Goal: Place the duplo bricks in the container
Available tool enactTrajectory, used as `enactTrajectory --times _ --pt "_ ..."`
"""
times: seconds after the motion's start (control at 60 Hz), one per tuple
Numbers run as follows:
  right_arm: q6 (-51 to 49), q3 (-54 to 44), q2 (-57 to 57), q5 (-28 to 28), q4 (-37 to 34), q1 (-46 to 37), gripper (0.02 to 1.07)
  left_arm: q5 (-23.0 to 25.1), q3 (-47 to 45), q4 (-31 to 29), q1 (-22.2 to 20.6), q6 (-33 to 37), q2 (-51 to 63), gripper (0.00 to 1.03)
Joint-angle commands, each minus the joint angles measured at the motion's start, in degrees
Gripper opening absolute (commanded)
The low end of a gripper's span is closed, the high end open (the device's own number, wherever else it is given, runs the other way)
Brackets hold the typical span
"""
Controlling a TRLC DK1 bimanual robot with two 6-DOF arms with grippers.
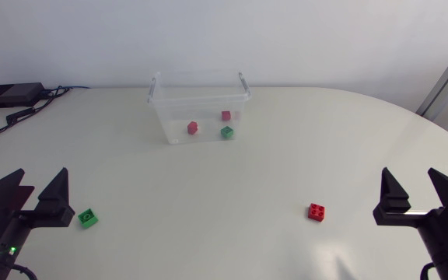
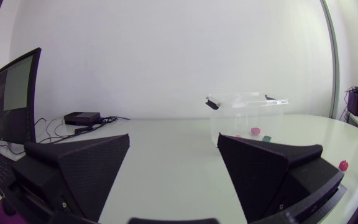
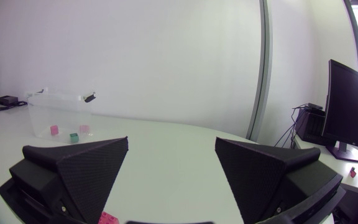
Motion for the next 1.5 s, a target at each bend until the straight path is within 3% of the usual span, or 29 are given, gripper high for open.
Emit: enactTrajectory --times 0.0,0.417,0.533,0.733,0.967,1.283,1.483 --pt "0.8 -1.2 -0.2 -0.2 -0.4 0.1 1.03 -0.2 -1.4 0.6 -0.5 -1.1 -0.7 0.99" --pt "0.2 -1.2 -0.4 -0.3 -0.4 0.2 1.03 -0.2 -1.0 0.6 -0.4 -1.1 -0.8 0.99" --pt "0.1 -0.9 -0.3 -1.3 -0.6 0.3 1.03 -0.2 2.3 -3.1 -0.6 -2.1 -0.4 0.99" --pt "0.9 2.4 1.7 -0.6 -2.9 3.3 1.03 -0.2 9.5 -6.0 0.2 -3.7 10.5 0.99" --pt "0.8 9.9 11.7 -0.5 -4.6 3.5 1.03 -0.2 21.1 -14.2 1.2 -5.2 23.9 0.99" --pt "3.2 22.7 28.6 -0.8 -13.6 3.6 1.03 -0.1 35.7 -34.1 4.1 -9.5 50.6 0.98" --pt "4.0 22.4 28.0 -0.8 -13.7 3.8 1.03 2.6 38.0 -36.9 4.7 -12.4 57.1 0.97"
